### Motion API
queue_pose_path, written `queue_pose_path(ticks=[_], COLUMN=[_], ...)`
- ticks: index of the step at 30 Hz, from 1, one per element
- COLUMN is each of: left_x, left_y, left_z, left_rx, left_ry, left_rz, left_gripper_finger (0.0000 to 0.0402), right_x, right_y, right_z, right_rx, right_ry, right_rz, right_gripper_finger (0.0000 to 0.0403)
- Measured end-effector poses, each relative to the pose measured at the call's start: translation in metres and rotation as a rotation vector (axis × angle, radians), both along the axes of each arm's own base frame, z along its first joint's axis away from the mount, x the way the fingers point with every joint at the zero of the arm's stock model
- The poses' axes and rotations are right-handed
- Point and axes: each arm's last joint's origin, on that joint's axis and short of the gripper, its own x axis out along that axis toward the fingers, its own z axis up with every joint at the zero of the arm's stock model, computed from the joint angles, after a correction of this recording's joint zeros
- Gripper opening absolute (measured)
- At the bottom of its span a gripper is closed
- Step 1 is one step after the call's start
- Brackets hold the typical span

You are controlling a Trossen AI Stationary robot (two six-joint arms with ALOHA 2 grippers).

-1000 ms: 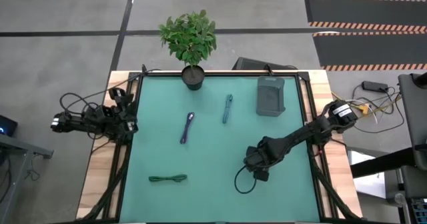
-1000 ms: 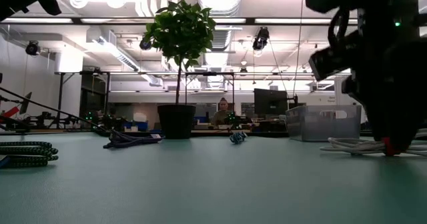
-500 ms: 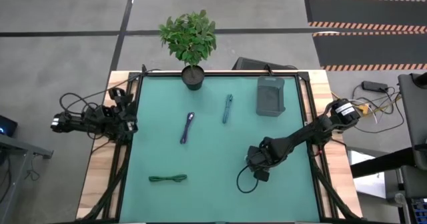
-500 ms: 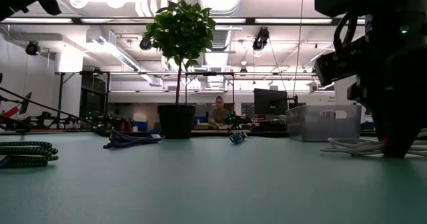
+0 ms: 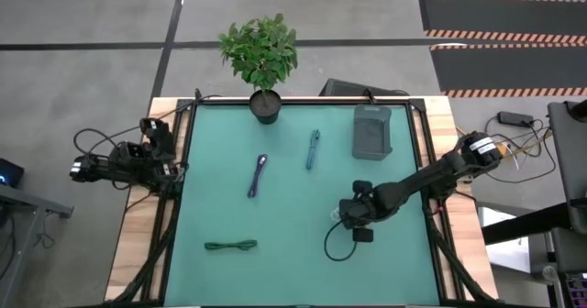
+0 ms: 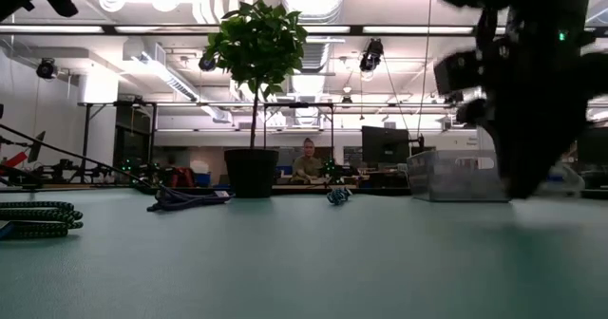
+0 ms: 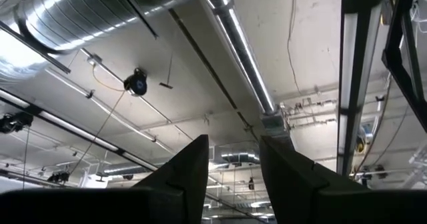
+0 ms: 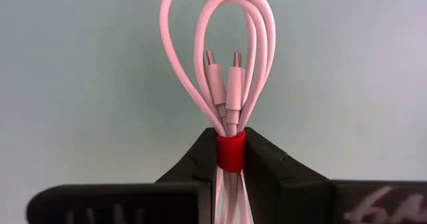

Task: Pick and place USB-C Cables
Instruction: Put the white charger cable into the black bin

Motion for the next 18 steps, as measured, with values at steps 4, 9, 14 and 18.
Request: queue_pose_path(ticks=[4, 9, 14, 18], left_x=[0.000, 0.000, 0.000, 0.000], left_y=[0.000, 0.000, 0.000, 0.000], left_z=[0.000, 0.000, -0.001, -0.001], left_rx=[0.000, 0.000, -0.001, -0.001], left_ry=[0.000, 0.001, 0.001, 0.001], left_rz=[0.000, -0.001, -0.003, -0.002], left_gripper_finger=[0.0118, 0.0118, 0.0118, 0.0118], right_x=[0.002, 0.004, 0.008, 0.015], right_y=[-0.002, -0.005, -0.010, -0.020], right_z=[0.012, 0.024, 0.040, 0.060], right_rx=[-0.039, -0.002, 0.008, 0.034], right_ry=[-0.104, -0.193, -0.271, -0.249], right_rz=[-0.014, -0.133, -0.316, -0.514], right_gripper_finger=[0.0035, 0.0034, 0.0044, 0.0046])
